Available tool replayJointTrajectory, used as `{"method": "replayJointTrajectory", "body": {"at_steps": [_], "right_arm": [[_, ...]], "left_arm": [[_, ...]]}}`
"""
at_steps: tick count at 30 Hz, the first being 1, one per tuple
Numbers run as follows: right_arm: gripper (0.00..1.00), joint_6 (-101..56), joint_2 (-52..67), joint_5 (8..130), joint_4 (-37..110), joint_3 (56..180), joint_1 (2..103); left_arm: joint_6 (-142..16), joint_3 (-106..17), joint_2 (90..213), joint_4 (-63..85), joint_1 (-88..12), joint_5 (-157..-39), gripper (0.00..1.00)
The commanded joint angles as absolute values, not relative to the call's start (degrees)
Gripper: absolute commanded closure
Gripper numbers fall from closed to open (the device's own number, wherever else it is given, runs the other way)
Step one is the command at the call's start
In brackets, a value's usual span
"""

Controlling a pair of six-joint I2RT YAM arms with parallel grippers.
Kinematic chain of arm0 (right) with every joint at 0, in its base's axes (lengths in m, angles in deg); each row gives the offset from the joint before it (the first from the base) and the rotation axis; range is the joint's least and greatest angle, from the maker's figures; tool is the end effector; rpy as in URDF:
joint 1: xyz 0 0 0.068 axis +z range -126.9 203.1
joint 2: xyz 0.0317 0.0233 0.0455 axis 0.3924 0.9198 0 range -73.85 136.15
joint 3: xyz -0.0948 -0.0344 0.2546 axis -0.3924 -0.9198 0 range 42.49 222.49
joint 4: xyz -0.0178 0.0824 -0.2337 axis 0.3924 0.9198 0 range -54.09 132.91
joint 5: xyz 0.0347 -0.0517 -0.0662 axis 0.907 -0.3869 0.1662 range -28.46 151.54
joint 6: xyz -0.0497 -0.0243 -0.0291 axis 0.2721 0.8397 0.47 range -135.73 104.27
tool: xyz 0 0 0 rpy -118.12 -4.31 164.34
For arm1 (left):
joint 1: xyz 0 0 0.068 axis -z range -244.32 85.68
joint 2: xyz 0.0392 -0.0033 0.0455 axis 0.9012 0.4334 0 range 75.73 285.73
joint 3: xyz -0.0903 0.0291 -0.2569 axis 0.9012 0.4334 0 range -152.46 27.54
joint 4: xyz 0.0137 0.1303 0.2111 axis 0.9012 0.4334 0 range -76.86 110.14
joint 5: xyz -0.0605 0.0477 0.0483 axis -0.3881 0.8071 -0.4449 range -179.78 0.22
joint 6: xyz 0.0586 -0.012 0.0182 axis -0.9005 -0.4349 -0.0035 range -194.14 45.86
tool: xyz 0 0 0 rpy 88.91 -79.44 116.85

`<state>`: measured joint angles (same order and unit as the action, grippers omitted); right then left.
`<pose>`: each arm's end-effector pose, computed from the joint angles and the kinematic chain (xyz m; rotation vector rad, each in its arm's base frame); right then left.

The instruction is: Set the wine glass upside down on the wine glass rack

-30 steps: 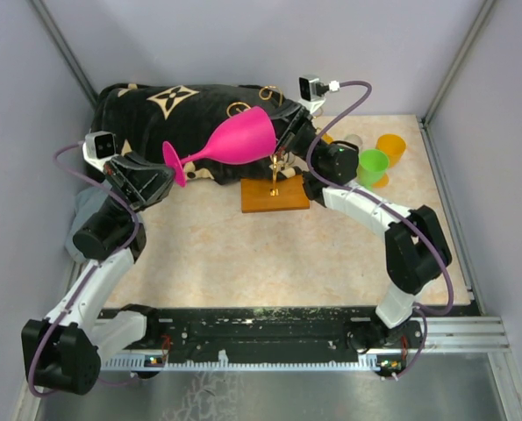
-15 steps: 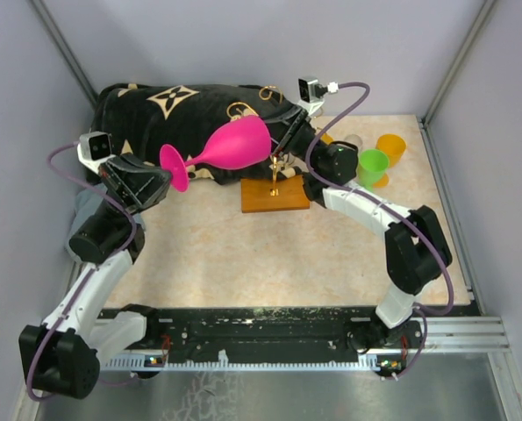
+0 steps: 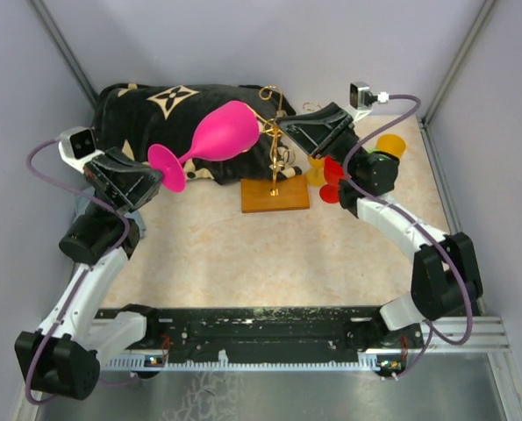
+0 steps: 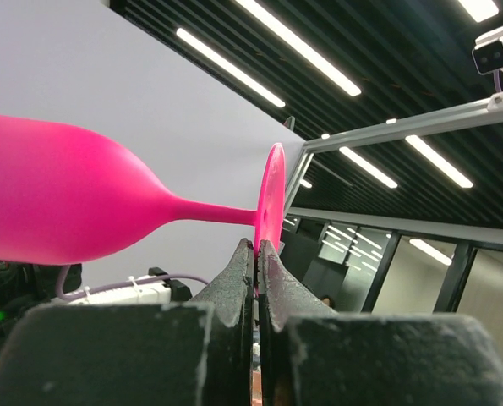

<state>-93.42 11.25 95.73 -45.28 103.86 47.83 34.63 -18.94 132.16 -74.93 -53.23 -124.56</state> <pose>0.2560 0.1472 0.4351 -0.3207 0.8801 1.8456 0.1270 -0.0525 0.4643 0.3002 0.7144 -2.0704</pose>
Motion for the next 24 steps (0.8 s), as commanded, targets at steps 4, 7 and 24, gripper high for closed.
{"method": "replayJointTrajectory", "body": {"at_steps": [4, 7, 24], "right_arm": [[0.69, -80.14, -1.15, 97.92, -32.67, 101.1, 46.31], [0.69, -74.08, -6.51, 97.66, -24.22, 99.5, 46.25], [0.69, -57.29, -23.86, 94.62, -2.07, 92.43, 46.22]], "left_arm": [[24.8, -25.9, 131.23, -72.17, -53.6, -129.51, 1.0], [16.02, -29.53, 130.35, -59.35, -53.57, -132.21, 1.0], [-24.98, -43.49, 137.67, -13.28, -53.6, -123.01, 1.0]]}}
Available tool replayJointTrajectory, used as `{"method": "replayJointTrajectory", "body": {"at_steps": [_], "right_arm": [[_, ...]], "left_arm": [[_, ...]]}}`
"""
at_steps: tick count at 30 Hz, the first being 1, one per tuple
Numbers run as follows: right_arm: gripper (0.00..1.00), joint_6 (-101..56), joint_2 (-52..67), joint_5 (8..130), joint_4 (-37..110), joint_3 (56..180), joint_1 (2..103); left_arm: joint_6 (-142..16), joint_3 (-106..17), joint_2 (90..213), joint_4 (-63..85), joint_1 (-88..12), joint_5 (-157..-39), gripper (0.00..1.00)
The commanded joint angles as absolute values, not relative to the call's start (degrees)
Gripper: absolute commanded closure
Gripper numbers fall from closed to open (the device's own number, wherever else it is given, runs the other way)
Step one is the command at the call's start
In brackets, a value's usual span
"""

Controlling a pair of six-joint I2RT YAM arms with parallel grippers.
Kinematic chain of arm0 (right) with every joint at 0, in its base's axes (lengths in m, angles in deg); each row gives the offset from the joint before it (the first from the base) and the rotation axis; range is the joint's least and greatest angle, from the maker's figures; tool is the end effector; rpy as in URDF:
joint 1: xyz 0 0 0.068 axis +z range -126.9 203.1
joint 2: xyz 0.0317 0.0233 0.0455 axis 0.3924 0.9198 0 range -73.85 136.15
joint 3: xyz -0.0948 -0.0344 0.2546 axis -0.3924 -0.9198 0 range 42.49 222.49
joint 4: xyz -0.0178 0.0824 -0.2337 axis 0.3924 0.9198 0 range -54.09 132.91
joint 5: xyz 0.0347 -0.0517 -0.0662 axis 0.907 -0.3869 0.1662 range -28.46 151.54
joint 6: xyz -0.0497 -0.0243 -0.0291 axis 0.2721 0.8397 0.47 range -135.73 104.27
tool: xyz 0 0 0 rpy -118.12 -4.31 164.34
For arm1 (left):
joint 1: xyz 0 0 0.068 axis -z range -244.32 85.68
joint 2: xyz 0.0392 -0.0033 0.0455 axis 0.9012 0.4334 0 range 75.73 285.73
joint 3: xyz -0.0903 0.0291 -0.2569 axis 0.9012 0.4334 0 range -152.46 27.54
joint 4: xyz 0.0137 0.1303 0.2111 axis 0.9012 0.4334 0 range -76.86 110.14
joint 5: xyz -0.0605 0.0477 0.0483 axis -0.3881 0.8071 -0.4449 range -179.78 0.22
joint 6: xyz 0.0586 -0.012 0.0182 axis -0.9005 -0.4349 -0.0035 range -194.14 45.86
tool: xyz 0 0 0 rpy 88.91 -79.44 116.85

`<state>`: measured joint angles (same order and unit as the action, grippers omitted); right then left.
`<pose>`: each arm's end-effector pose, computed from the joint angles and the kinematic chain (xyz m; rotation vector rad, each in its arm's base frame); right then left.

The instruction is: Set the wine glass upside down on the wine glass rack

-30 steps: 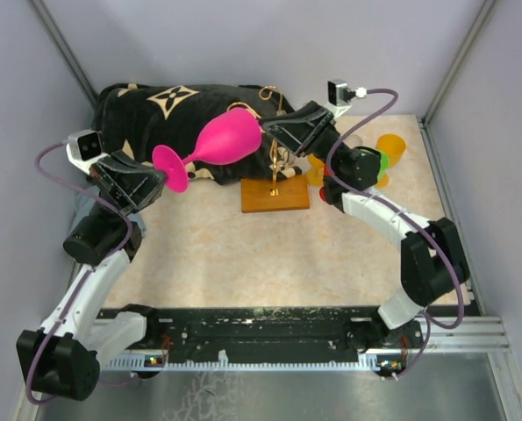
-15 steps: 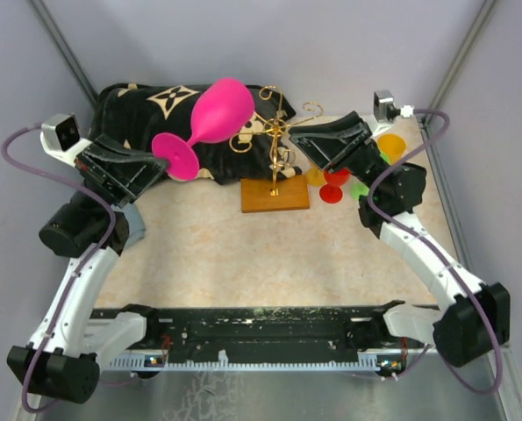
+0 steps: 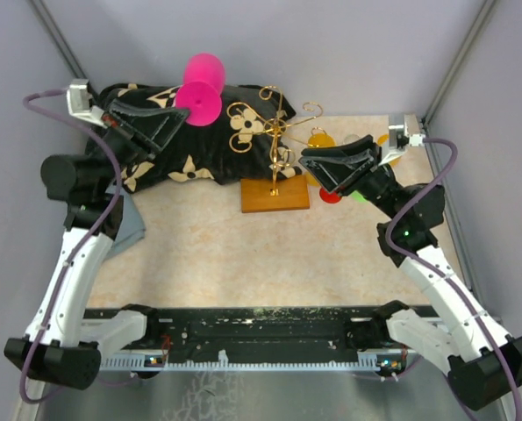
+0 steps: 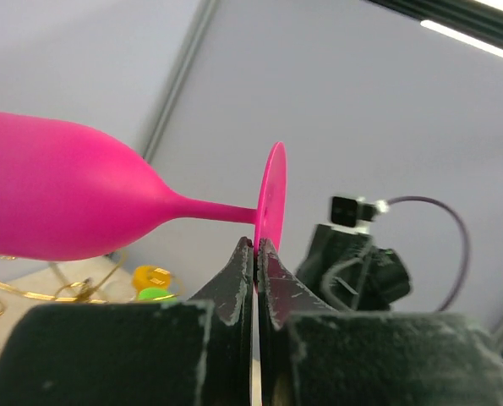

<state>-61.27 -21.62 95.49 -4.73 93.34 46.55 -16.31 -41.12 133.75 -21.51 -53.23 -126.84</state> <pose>0.1528 0.0951 0.4493 -0.4114 1.0322 1.3506 0.1657 -0.0616 0.5197 0.2875 1.0149 -1.3511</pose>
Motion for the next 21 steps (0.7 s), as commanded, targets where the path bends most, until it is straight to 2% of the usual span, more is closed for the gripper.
{"method": "replayJointTrajectory", "body": {"at_steps": [1, 16, 21], "right_arm": [[0.69, -56.97, -24.28, 94.45, -1.59, 92.15, 46.22], [0.69, -52.36, -30.58, 92.69, 5.4, 90.13, 46.22], [0.69, -51.77, -31.8, 92.13, 6.66, 89.58, 46.22]], "left_arm": [[-25.73, -44.63, 139.21, -11.9, -53.59, -122.77, 1.0], [-28.95, -56.47, 159.78, -12.0, -53.6, -119.56, 1.0], [-25.13, -59.31, 165.24, -13.75, -53.6, -120.24, 1.0]]}}
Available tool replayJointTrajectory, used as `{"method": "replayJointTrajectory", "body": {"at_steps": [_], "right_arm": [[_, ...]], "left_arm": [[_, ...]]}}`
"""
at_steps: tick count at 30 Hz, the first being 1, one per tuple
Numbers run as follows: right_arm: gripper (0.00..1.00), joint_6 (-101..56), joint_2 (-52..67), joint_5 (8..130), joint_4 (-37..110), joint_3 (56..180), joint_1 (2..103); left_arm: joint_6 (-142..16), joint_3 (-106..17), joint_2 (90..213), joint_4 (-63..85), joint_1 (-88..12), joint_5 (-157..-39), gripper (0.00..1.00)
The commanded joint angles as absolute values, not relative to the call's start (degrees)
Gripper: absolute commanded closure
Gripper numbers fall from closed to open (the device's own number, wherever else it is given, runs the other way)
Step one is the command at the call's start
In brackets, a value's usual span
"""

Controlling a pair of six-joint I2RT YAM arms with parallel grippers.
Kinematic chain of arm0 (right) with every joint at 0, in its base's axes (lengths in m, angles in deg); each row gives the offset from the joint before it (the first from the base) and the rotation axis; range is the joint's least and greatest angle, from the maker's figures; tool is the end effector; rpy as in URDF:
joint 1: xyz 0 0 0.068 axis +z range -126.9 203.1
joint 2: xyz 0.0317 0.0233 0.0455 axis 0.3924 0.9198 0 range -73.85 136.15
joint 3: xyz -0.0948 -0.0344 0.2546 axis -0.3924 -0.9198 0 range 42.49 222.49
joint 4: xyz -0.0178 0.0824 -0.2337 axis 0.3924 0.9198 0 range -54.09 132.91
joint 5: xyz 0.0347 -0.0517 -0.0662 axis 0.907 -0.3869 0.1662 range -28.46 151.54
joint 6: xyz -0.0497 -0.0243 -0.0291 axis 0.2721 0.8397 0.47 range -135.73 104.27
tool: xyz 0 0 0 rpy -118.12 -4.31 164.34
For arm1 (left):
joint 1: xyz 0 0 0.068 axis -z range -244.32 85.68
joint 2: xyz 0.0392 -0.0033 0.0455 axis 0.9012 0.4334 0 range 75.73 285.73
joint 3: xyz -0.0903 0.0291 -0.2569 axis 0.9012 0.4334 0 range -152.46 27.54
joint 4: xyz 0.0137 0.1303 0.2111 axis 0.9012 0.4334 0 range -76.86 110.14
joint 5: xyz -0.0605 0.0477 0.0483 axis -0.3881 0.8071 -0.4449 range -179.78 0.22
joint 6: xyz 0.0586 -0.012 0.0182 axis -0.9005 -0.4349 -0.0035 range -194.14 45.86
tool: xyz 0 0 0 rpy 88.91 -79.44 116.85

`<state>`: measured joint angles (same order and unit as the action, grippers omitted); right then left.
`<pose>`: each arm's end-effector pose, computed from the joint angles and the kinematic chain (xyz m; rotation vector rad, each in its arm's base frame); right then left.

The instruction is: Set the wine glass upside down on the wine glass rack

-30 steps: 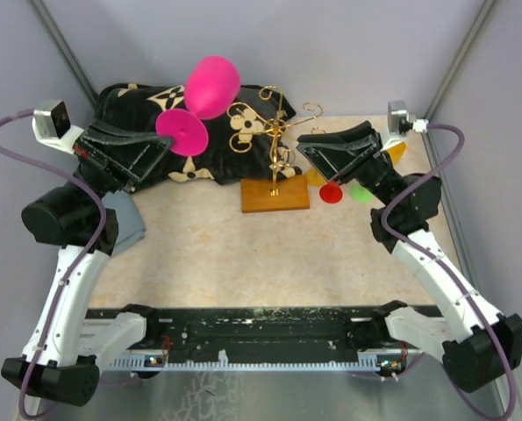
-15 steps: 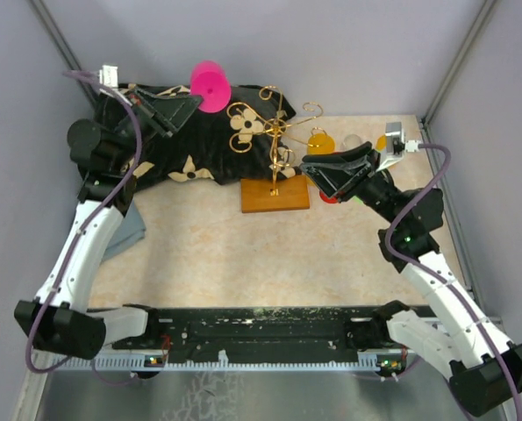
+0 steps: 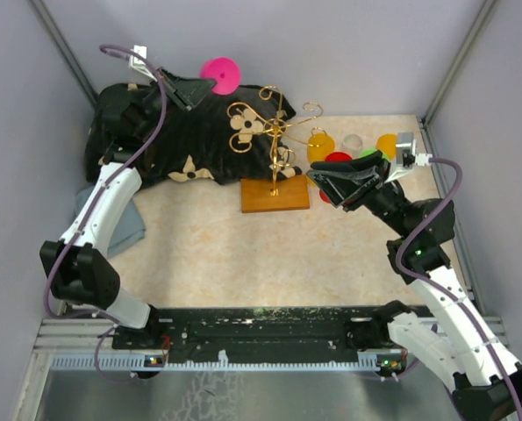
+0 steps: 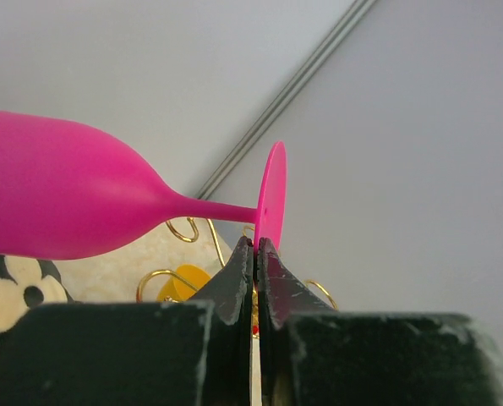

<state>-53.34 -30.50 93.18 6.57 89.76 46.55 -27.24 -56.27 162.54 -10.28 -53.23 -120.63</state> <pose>0.1272 0.0823 0.4339 -0.4107 1.0922 1.2238 0.3357 -0.0906 0.4661 0.0892 1.3584 -1.1881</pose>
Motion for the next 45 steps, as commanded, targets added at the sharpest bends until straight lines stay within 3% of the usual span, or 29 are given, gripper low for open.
{"method": "replayJointTrajectory", "body": {"at_steps": [1, 19, 45], "right_arm": [[0.69, -51.82, -31.9, 92.12, 6.79, 89.46, 46.22], [0.69, -51.58, -32.13, 90.81, 7.05, 88.26, 46.22], [0.7, -53.56, -30.72, 90.92, 4.44, 87.64, 46.22]], "left_arm": [[-24.44, -59.88, 166.12, -13.83, -53.6, -120.29, 1.0], [-5.85, -64.47, 176.07, -16.69, -53.26, -126.26, 1.0], [-9.14, -64.91, 174.7, -1.98, -48.74, -127.89, 1.0]]}}
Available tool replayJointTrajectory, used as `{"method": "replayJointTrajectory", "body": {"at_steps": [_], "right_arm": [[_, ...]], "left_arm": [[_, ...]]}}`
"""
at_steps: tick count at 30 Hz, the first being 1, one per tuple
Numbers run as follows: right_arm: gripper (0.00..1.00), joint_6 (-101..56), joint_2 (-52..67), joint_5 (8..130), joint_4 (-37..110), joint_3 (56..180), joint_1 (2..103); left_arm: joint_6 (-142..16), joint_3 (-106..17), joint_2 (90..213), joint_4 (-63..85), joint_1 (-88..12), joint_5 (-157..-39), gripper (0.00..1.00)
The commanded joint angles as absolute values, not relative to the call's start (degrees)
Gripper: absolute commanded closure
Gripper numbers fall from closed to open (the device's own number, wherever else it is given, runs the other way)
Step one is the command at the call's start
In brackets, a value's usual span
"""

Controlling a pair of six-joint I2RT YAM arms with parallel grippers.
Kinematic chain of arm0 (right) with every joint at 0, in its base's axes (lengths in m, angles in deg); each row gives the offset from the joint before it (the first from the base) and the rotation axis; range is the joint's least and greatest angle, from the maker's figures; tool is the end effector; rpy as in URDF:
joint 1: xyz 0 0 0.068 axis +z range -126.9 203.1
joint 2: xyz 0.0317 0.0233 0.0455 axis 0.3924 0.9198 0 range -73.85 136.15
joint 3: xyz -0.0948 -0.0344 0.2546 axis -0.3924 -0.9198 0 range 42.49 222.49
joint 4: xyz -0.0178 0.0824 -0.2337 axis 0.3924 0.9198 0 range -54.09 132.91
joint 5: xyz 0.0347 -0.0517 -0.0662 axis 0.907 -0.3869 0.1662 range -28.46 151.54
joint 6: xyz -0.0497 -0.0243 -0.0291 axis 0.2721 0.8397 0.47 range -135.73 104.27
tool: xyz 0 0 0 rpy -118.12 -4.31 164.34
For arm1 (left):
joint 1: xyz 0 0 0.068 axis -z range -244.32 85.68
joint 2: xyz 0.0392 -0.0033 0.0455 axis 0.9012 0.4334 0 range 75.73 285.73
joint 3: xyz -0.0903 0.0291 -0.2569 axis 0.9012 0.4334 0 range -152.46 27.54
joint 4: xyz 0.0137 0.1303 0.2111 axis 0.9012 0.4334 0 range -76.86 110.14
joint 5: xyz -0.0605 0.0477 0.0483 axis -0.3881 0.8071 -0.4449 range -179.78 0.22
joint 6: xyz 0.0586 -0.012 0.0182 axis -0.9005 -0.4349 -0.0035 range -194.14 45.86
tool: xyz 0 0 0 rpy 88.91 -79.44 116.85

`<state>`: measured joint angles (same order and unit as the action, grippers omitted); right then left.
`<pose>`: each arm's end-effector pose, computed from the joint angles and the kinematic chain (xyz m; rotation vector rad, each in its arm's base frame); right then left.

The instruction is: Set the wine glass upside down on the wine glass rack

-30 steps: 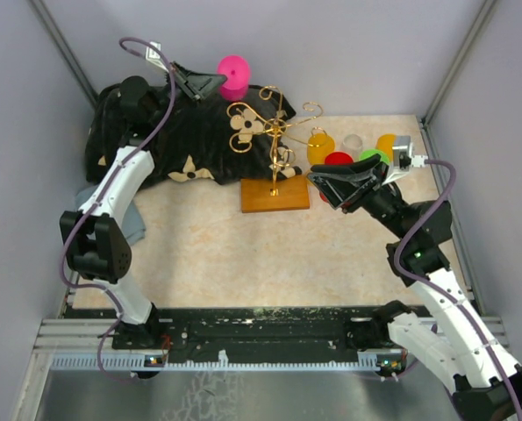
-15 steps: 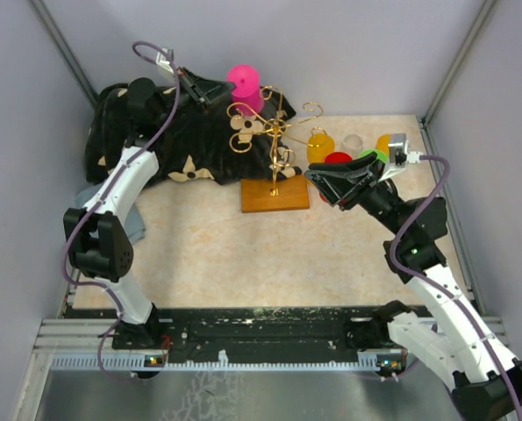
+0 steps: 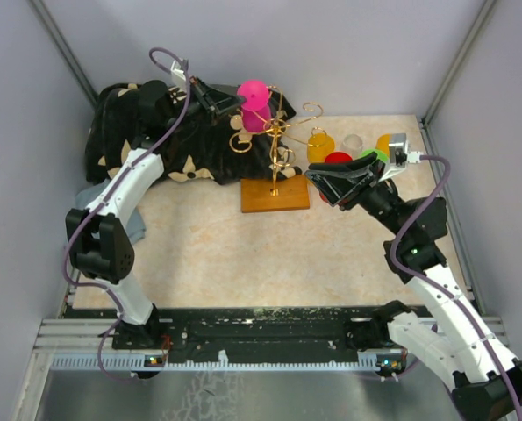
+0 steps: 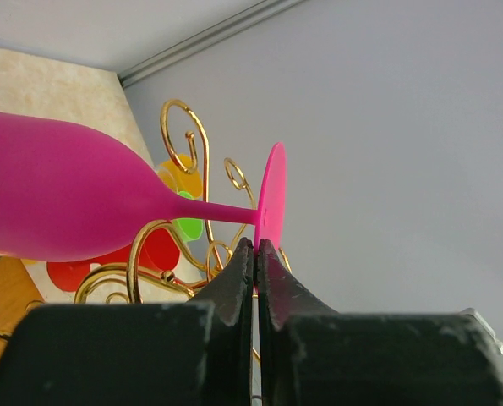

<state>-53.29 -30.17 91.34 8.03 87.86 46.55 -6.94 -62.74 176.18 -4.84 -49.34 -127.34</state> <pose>0.1354 0.0844 0.4202 -0.3649 1.1569 1.2143 0.3952 -0.1357 0.4077 -0.1418 1.6847 -1.5908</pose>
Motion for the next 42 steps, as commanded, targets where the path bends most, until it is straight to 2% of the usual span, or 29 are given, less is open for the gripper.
{"method": "replayJointTrajectory", "body": {"at_steps": [1, 15, 34, 42], "right_arm": [[0.7, -53.61, -30.78, 90.9, 4.32, 87.45, 46.22], [0.7, -52.81, -31.9, 90.29, 5.49, 86.28, 46.22], [0.71, -51.97, -32.9, 89.91, 6.17, 84.68, 46.22], [0.71, -51.9, -32.3, 89.94, 5.51, 84.25, 46.22]], "left_arm": [[-9.26, -65.31, 174.94, -1.67, -48.56, -127.89, 1.0], [-9.15, -73.24, 181.69, 0.33, -44.76, -127.75, 1.0], [-8.62, -74.26, 185.06, -1.62, -43.03, -121.62, 1.0], [-8.87, -78.18, 186.17, 3.44, -42.69, -119.46, 1.0]]}}
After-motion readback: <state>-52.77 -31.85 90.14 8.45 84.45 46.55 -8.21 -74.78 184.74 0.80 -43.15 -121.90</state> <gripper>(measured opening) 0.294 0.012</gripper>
